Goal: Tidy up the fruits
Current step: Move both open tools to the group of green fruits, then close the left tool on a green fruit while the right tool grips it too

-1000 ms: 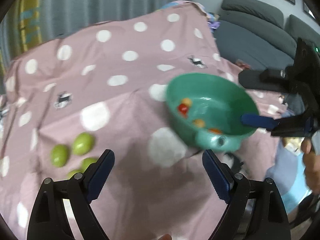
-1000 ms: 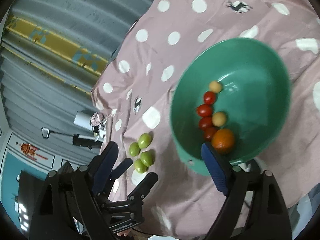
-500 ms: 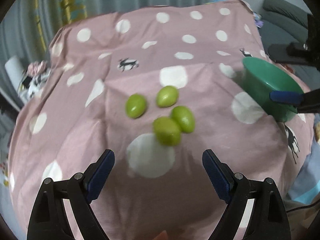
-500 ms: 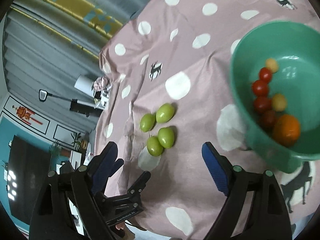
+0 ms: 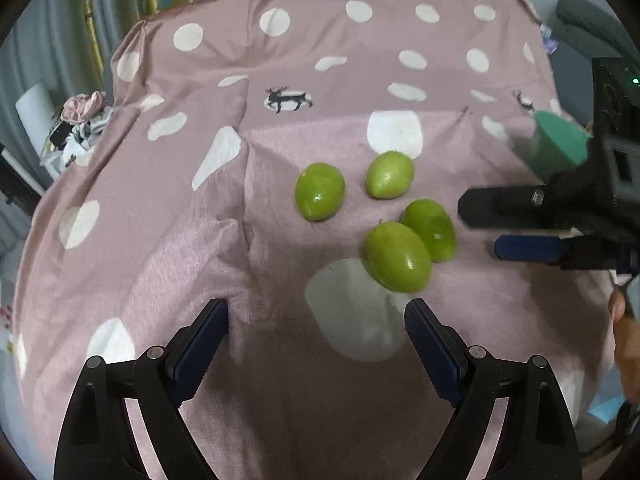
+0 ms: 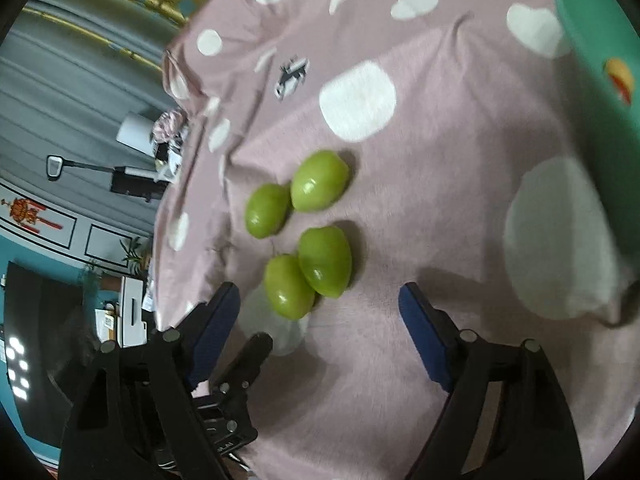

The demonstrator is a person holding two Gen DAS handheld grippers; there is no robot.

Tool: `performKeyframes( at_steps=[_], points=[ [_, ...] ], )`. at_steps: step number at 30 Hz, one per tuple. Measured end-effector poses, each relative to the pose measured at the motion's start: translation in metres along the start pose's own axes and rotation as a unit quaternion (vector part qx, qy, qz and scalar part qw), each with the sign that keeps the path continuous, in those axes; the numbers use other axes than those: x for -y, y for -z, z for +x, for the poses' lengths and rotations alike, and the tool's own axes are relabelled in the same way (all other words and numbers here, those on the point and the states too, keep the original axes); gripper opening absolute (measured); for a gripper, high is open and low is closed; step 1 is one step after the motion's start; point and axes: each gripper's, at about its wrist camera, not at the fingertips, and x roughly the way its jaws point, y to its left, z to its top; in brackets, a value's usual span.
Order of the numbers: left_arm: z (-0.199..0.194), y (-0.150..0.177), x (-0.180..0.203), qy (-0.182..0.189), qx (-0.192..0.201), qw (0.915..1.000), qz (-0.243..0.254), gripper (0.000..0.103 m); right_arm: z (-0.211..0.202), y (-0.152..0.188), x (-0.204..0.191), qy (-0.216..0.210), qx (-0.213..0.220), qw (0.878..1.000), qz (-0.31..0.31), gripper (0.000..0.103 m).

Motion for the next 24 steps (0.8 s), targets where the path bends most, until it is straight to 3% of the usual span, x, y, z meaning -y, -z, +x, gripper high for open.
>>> performKeyframes(
  at_steps=[3, 5, 7, 11, 15, 22, 24],
  points=[
    [-0.003, 0.0, 0.001, -0.005, 0.005, 1.0, -0.001, 0.089, 0.005, -0.002, 0.002, 0.004, -0.002, 1.0, 0.006, 0.083],
    [-0.015, 0.004, 0.006, -0.001, 0.031, 0.9994, 0.015, 0.089, 0.006, -0.004, 0.001, 0.004, 0.0, 1.0, 0.003, 0.081],
    [-0.025, 0.004, 0.014, 0.008, 0.045, 0.998, 0.044, 0.089, 0.008, -0.006, 0.001, 0.005, 0.001, 1.0, 0.0, 0.077],
    [-0.032, 0.006, 0.035, 0.003, 0.054, 0.9929, 0.106, 0.089, 0.015, -0.011, 0.004, 0.005, 0.015, 1.0, 0.006, 0.057],
    [-0.028, 0.007, 0.049, -0.009, 0.054, 0.9885, 0.141, 0.089, 0.021, -0.01, 0.001, -0.017, -0.01, 1.0, -0.022, 0.056],
    [-0.023, 0.004, 0.05, 0.018, 0.03, 0.992, 0.121, 0.089, 0.022, -0.011, 0.005, -0.031, -0.004, 0.999, -0.004, 0.057],
    [-0.023, 0.004, 0.049, 0.022, 0.026, 0.9928, 0.115, 0.089, 0.022, -0.01, 0.004, -0.028, -0.002, 1.0, -0.005, 0.052]
  ],
)
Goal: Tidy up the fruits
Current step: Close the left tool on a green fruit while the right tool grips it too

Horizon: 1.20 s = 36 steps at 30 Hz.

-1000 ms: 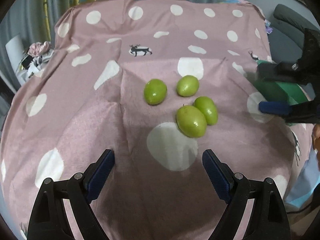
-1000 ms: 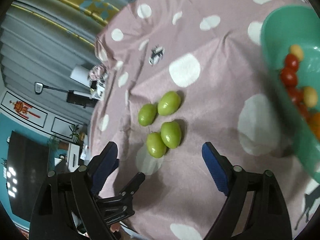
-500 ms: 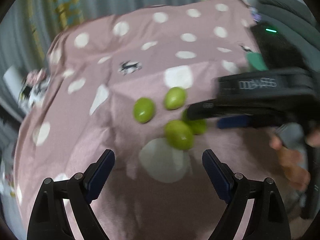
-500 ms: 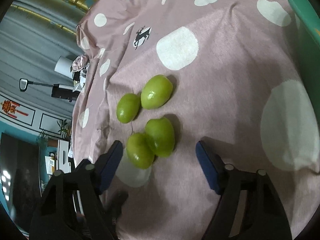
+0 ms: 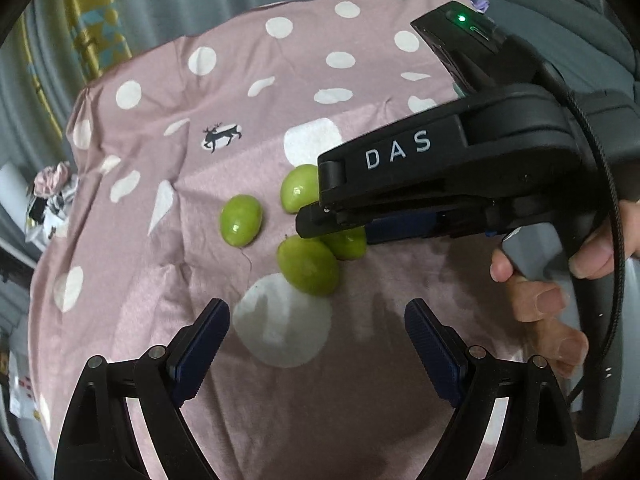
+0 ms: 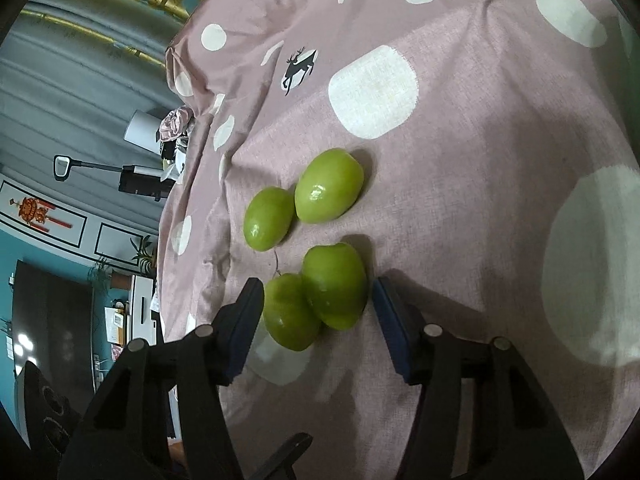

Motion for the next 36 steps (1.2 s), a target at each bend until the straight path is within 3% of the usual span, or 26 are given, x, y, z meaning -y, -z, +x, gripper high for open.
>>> performKeyframes(
  at_steps=[6, 14, 17, 20, 24, 30, 34, 36],
  points=[
    [0.005, 0.001, 0.003, -0.013, -0.016, 0.9998, 0.002, 0.089, 0.0, -0.001, 0.006, 0.005, -0.006, 1.0, 0.012, 0.036],
    [0.012, 0.002, 0.013, -0.005, -0.027, 0.9996, 0.01, 0.089, -0.005, 0.001, 0.011, -0.001, -0.021, 1.0, 0.02, 0.034],
    [0.007, 0.001, 0.011, -0.016, -0.004, 0.9999, -0.003, 0.089, -0.008, 0.002, 0.008, 0.007, -0.03, 0.999, 0.022, 0.038],
    [0.01, 0.001, 0.004, -0.026, -0.007, 0.9995, -0.017, 0.089, -0.017, 0.001, 0.005, 0.016, -0.016, 1.0, 0.013, 0.042],
    [0.016, 0.002, -0.009, 0.009, -0.018, 0.9989, -0.042, 0.089, -0.023, -0.001, 0.008, 0.007, -0.006, 1.0, 0.022, 0.052],
    [0.022, -0.008, -0.023, 0.045, -0.003, 0.9951, -0.087, 0.089, -0.012, -0.003, 0.012, 0.005, -0.008, 0.999, 0.041, 0.056],
    [0.04, -0.015, -0.024, 0.029, -0.023, 0.9944, -0.099, 0.087, -0.004, -0.008, 0.01, -0.007, -0.004, 0.999, 0.036, 0.055],
    [0.05, -0.018, -0.027, 0.039, -0.049, 0.9914, -0.115, 0.078, 0.0, -0.01, 0.007, -0.005, -0.005, 1.0, 0.029, 0.055]
  ],
)
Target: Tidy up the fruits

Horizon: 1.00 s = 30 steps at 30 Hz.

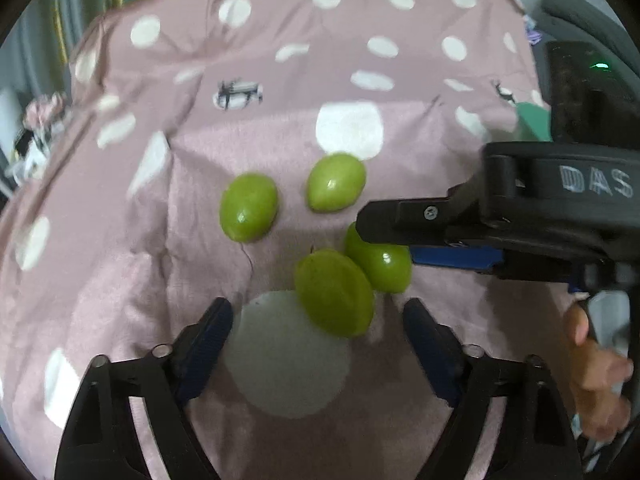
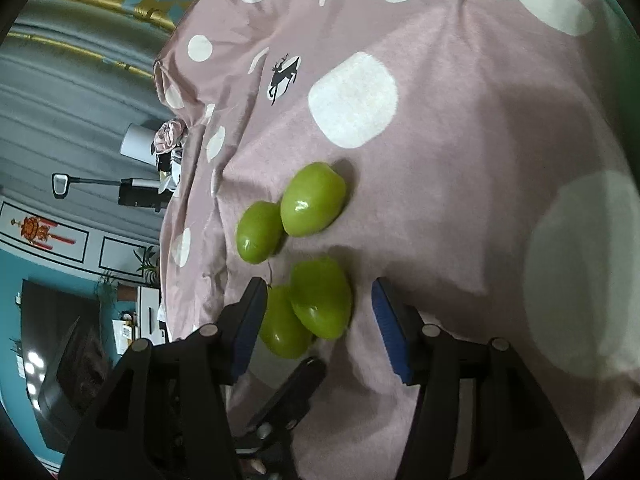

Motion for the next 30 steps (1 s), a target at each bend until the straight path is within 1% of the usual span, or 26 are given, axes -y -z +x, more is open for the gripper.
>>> performKeyframes(
  at_steps=[1, 2, 4, 6, 8, 11, 13, 14, 17, 21, 23, 25, 27, 30],
  points=[
    [0.002, -0.001, -0.002, 0.007, -0.004, 0.9999, -0.01, 0.074, 0.001, -0.001, -0.001, 0.002, 0.0, 1.0, -0.003, 0.054],
    [0.004, -0.003, -0.005, 0.013, -0.009, 0.9997, -0.021, 0.073, 0.002, -0.001, -0.003, 0.004, -0.001, 1.0, -0.005, 0.054],
    [0.005, -0.004, -0.006, 0.01, -0.012, 0.9995, -0.026, 0.071, 0.005, -0.002, -0.005, 0.008, -0.005, 1.0, -0.014, 0.047],
    [0.004, -0.003, -0.007, 0.011, -0.013, 0.9994, -0.03, 0.071, 0.008, -0.003, -0.006, 0.018, -0.011, 1.0, -0.022, 0.035],
    [0.003, -0.003, -0.005, 0.015, -0.014, 0.9995, -0.024, 0.071, 0.011, -0.004, -0.007, 0.021, -0.01, 0.999, -0.026, 0.034],
    [0.001, -0.002, 0.003, 0.014, -0.015, 0.9998, -0.008, 0.071, 0.011, -0.005, -0.002, 0.01, -0.001, 1.0, -0.012, 0.035],
    [0.001, -0.003, 0.007, 0.014, -0.021, 0.9997, -0.003, 0.071, 0.009, -0.005, 0.0, 0.007, -0.005, 1.0, -0.012, 0.035],
    [0.001, -0.005, 0.01, 0.019, -0.021, 0.9996, 0.003, 0.071, 0.007, -0.004, 0.0, 0.009, -0.006, 1.0, -0.011, 0.035],
    [-0.001, -0.009, 0.013, 0.028, -0.011, 0.9995, 0.004, 0.071, -0.001, -0.002, -0.001, 0.015, -0.006, 1.0, -0.015, 0.035],
    [-0.004, -0.012, 0.023, 0.046, -0.007, 0.9988, 0.014, 0.071, -0.015, 0.003, -0.002, 0.007, -0.003, 1.0, -0.021, 0.035],
    [-0.007, -0.013, 0.027, 0.058, 0.0, 0.9982, 0.016, 0.071, -0.02, 0.007, -0.003, 0.016, -0.005, 0.999, -0.029, 0.035],
    [-0.011, -0.013, 0.033, 0.065, 0.016, 0.9975, 0.022, 0.071, -0.023, 0.01, 0.001, 0.027, -0.009, 0.999, -0.024, 0.035],
    [-0.013, -0.014, 0.039, 0.067, 0.024, 0.9968, 0.035, 0.071, -0.026, 0.012, 0.006, 0.033, -0.006, 0.999, -0.016, 0.035],
    [-0.014, -0.013, 0.046, 0.058, 0.027, 0.9968, 0.048, 0.069, -0.03, 0.013, 0.01, 0.027, -0.008, 1.0, -0.011, 0.035]
  ],
)
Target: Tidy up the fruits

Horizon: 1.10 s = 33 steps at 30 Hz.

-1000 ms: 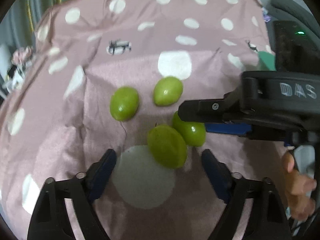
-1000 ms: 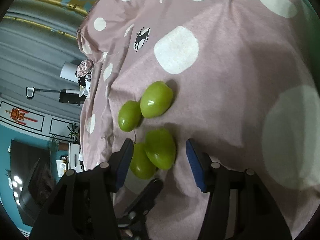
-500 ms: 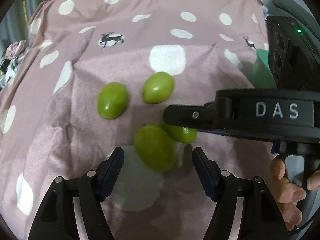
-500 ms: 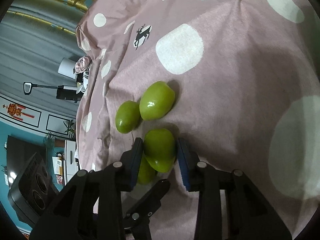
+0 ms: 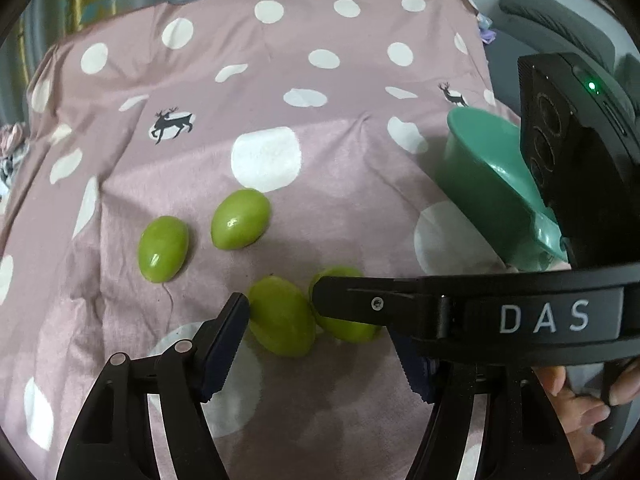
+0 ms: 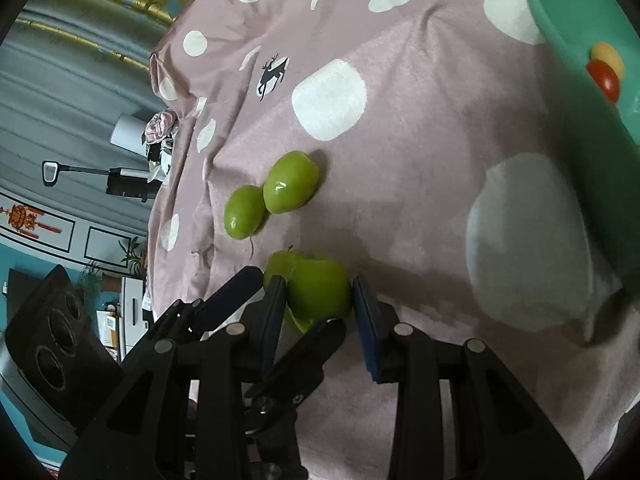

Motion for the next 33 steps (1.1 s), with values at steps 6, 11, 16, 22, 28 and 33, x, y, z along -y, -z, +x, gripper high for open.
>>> performKeyframes(
  at_steps=[6, 11, 16, 22, 28, 33],
  points=[
    [-0.018, 0.004, 0.014, 0.008, 0.025, 0.9994, 0.024, 0.069, -0.003, 0.002, 0.007, -0.002, 0.005, 1.0, 0.017, 0.035],
    [-0.016, 0.006, 0.023, 0.012, 0.019, 0.999, 0.039, 0.069, -0.014, 0.007, 0.002, -0.015, 0.01, 1.0, 0.006, 0.035],
    [-0.009, 0.004, 0.024, 0.049, 0.012, 0.9983, 0.029, 0.069, -0.022, 0.009, 0.005, -0.012, 0.013, 1.0, 0.003, 0.035],
    [-0.011, 0.005, 0.021, 0.065, 0.028, 0.9974, 0.013, 0.055, -0.024, 0.014, 0.01, -0.023, 0.002, 1.0, 0.008, 0.035],
    [-0.012, 0.006, 0.028, 0.071, 0.026, 0.9967, 0.028, 0.041, -0.031, 0.016, 0.014, -0.019, 0.007, 1.0, 0.014, 0.035],
    [-0.013, 0.004, 0.029, 0.08, 0.024, 0.9964, 0.017, 0.041, -0.034, 0.017, 0.014, -0.012, 0.014, 1.0, 0.011, 0.035]
  ],
)
